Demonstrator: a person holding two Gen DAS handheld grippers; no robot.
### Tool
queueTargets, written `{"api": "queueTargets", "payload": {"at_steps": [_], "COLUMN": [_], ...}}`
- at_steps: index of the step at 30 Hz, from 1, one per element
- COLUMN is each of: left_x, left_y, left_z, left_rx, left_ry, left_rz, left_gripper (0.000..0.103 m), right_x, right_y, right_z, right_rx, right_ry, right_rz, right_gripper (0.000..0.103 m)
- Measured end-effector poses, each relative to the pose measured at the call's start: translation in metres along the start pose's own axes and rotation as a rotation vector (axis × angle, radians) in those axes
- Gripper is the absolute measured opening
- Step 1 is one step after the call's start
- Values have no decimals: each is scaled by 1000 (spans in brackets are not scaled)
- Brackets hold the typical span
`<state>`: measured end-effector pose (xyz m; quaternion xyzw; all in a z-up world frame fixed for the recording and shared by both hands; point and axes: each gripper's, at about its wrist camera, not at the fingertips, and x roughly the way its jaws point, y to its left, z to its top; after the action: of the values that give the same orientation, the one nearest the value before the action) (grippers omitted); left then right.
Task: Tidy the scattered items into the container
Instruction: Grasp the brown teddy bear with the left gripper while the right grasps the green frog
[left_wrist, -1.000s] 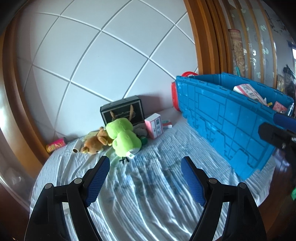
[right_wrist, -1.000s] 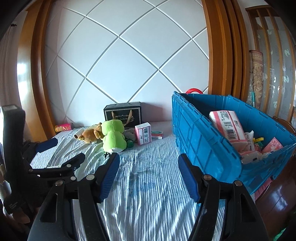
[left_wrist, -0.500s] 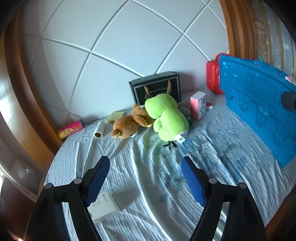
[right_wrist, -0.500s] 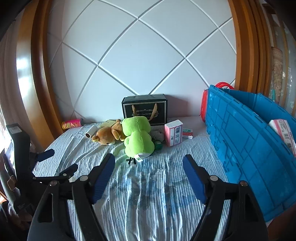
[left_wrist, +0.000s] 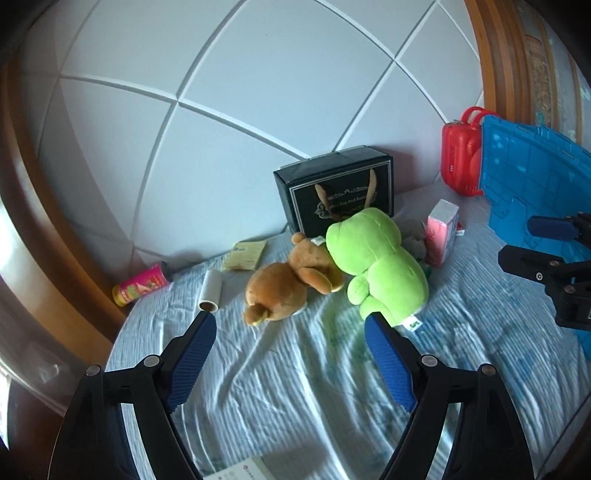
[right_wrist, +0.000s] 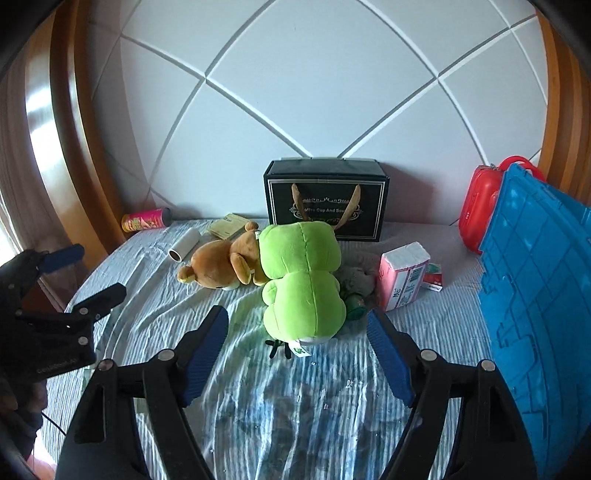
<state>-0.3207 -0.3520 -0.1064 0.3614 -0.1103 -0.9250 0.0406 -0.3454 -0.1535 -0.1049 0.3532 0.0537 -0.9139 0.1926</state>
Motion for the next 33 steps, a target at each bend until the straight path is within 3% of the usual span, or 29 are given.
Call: {"api": "queueTargets", "payload": {"at_steps": [4, 10, 19, 27, 28, 30, 33], "left_x": [52, 123, 207, 277, 284, 298, 311], "left_y": [2, 12, 9, -4, -5, -7, -9], "left_z": [-3, 2, 32, 33, 32, 28, 21], "left_rx": [82, 140, 328, 426, 435, 445, 436], "left_ry": [61, 131, 187, 273, 279, 292, 283], "left_rz": [3, -75, -208, -223, -222, -210, -186], "left_gripper": [83, 83, 83, 83, 83, 83, 91], "right_x": [49, 99, 174, 235, 240, 251, 271], "right_y": [-16, -37, -26, -8, -5, 0, 5], "right_z": [2, 6, 19, 21, 21, 21, 19], "right_rx": [-2, 34, -40, -89, -96, -105, -98], "right_ry": [75, 102, 169, 240, 243, 245, 295], "right_rz": [11, 53, 60, 58, 36, 8, -40], "right_gripper": [77, 77, 77, 77, 78, 90, 97]}}
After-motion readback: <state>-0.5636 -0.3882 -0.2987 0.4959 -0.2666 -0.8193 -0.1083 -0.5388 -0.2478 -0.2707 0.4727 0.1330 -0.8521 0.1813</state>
